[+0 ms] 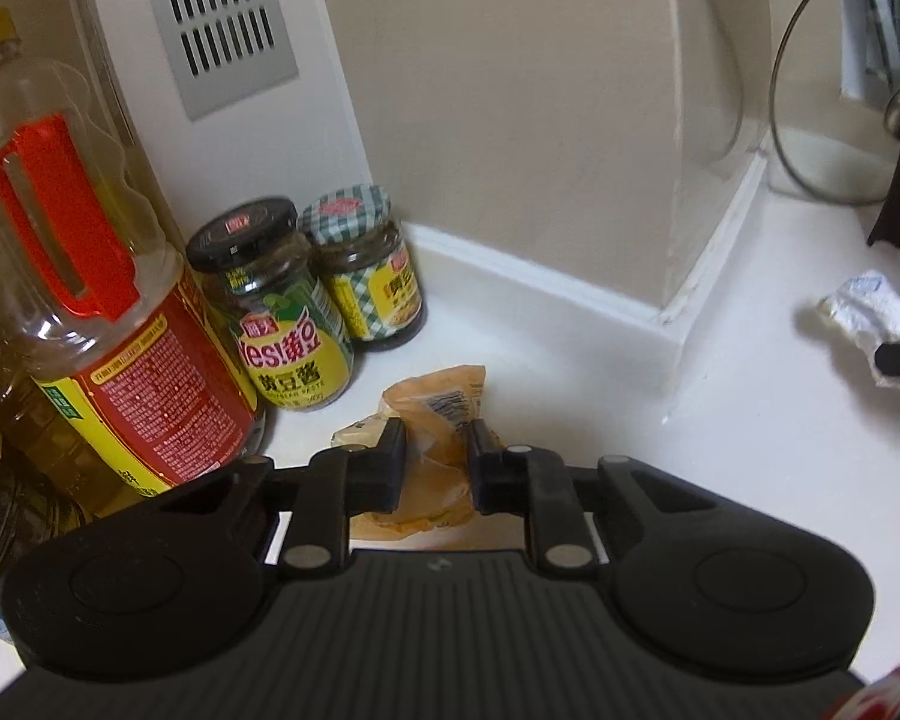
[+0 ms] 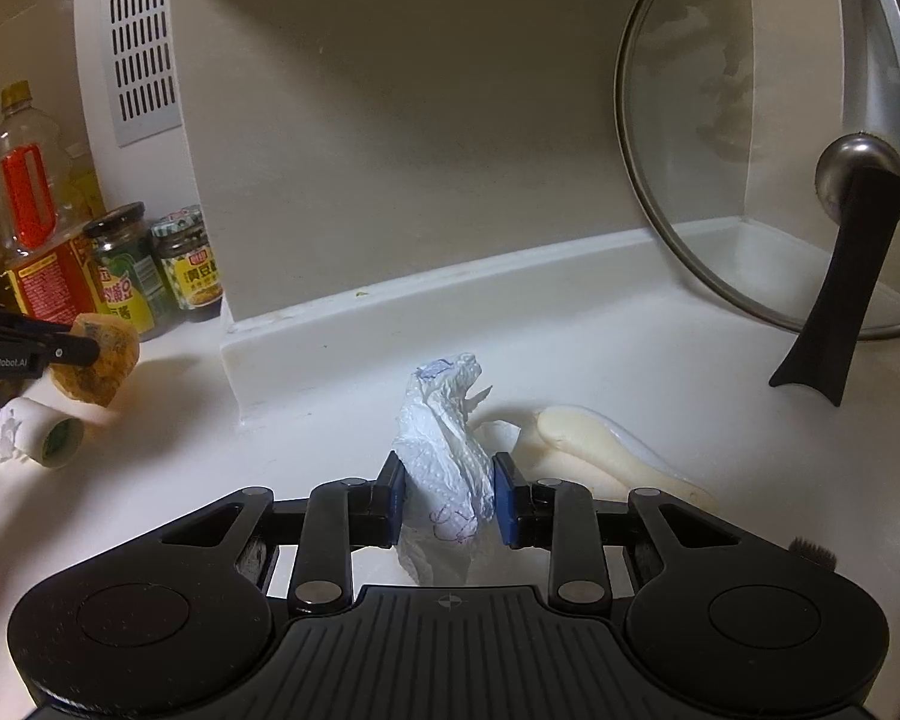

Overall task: Collect trash
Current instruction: 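Grasp the orange snack bag with left gripper while right gripper grasps the tissue, then carry bag and tissue over the bin and open both grippers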

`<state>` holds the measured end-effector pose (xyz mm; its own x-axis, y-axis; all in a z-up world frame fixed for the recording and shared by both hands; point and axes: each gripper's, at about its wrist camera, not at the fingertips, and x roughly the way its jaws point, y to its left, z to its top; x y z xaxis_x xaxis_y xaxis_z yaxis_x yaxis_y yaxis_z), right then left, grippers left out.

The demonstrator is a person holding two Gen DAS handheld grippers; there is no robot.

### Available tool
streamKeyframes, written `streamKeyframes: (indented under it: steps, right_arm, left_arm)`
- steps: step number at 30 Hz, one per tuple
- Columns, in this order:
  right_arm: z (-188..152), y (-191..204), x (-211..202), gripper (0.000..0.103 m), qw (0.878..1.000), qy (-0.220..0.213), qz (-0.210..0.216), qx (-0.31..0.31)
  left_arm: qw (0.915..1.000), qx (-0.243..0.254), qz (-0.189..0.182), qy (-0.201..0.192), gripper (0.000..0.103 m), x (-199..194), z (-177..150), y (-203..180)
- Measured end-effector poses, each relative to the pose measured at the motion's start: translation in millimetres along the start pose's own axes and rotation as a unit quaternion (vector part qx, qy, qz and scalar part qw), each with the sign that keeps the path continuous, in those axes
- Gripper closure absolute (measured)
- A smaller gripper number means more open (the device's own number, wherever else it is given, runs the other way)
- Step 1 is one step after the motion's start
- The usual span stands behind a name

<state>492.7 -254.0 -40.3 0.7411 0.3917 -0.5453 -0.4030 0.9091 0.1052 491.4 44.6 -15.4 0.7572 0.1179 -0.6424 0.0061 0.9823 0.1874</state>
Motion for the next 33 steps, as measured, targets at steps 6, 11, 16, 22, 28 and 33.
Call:
streamKeyframes:
  steps: [6, 11, 16, 22, 28, 33]
  right_arm:
    - [0.6, 7.4, -18.7, 0.073, 1.000, -0.010, 0.005, -0.001]
    - [-4.2, 16.8, -43.1, 0.073, 1.000, -0.016, 0.014, 0.008]
    - [-20.5, 32.3, -71.8, 0.073, 0.999, -0.013, 0.029, 0.010]
    - [-46.3, 52.0, -111.2, 0.073, 0.999, -0.005, 0.042, 0.010]
    - [-76.4, 80.9, -151.4, 0.073, 0.998, 0.009, 0.056, 0.001]
    - [-108.3, 99.6, -176.3, 0.073, 0.997, 0.031, 0.067, 0.004]
  left_arm:
    - [0.9992, -0.020, -0.020, -0.028, 0.085, -30.6, 3.7, -9.9]
    - [0.9971, -0.044, -0.044, -0.044, 0.085, -65.5, -3.4, -27.8]
    - [0.9942, -0.066, -0.069, -0.049, 0.085, -100.2, -23.7, -45.9]
    - [0.9907, -0.095, -0.087, -0.042, 0.085, -143.9, -59.8, -62.4]
    - [0.9887, -0.112, -0.094, -0.035, 0.085, -190.5, -99.4, -74.8]
    - [0.9873, -0.120, -0.103, -0.015, 0.085, -221.9, -136.2, -84.3]
